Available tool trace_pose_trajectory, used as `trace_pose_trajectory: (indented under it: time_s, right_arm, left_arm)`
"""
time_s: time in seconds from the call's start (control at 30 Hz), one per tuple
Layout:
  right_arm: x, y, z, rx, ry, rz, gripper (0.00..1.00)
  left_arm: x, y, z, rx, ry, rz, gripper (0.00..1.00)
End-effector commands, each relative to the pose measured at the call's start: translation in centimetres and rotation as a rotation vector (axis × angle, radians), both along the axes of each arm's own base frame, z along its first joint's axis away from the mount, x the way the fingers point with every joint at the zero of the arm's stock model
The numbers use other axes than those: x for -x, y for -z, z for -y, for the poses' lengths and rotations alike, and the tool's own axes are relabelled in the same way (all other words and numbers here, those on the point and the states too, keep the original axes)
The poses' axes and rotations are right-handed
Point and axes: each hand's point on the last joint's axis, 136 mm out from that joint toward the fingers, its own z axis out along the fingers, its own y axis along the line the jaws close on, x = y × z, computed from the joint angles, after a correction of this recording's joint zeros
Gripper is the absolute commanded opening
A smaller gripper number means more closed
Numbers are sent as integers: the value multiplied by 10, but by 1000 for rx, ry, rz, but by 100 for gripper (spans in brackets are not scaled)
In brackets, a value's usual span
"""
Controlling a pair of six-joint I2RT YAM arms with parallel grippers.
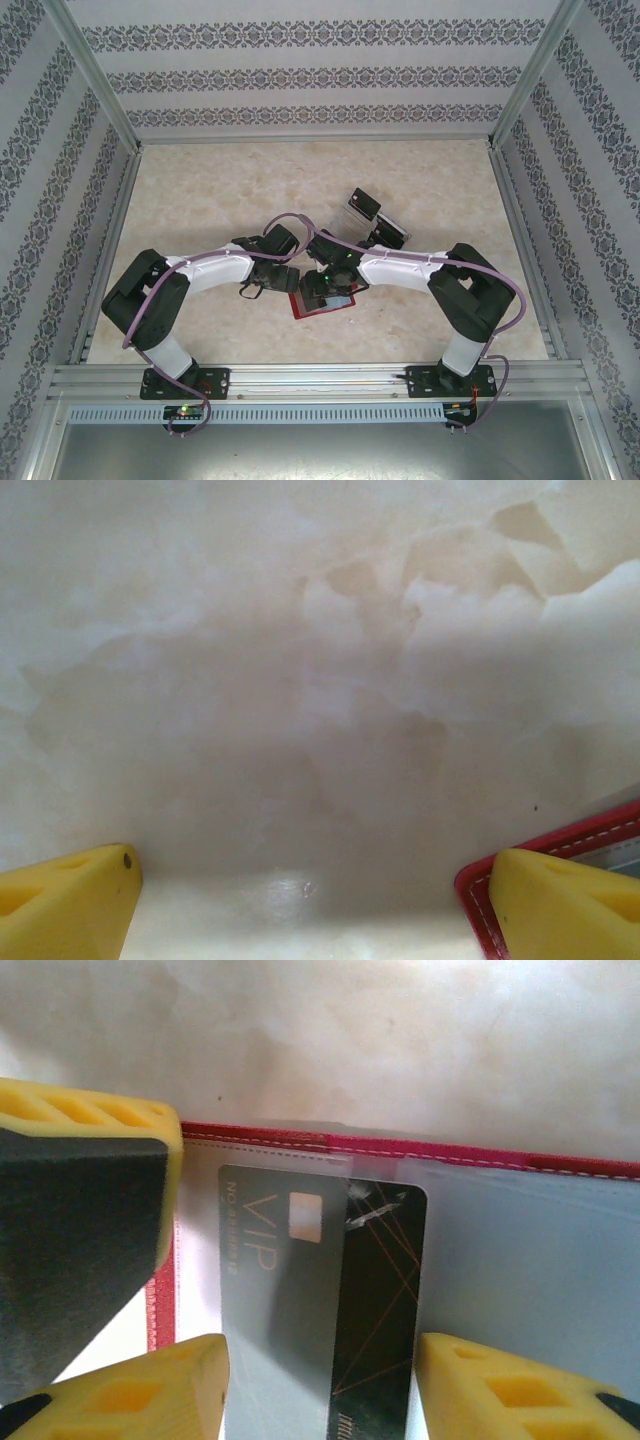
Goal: Put the credit cards into the card holder
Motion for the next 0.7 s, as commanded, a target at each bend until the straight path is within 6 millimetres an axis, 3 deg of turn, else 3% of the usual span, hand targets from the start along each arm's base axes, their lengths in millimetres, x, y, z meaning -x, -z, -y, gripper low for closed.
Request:
trace_pose_trajectory:
  time_s: [0.0, 0.23, 0.33, 0.57, 0.67]
  right_arm:
    - [0, -6, 5, 51, -22, 47, 55]
    - [-5, -15, 13, 29, 27, 74, 54]
    - [-7, -16, 12, 6, 39, 69, 49]
    - [-12, -9, 17, 9, 80, 62, 11]
    - [-16, -6, 22, 14, 103, 60, 5]
  left_arm:
    - [18, 11, -11, -60, 14, -53, 91]
    - [18, 8, -16, -75, 1, -40, 91]
    - [18, 9, -16, -76, 1, -42, 91]
    - [17, 9, -17, -82, 2, -42, 91]
    - [17, 9, -16, -79, 2, -42, 91]
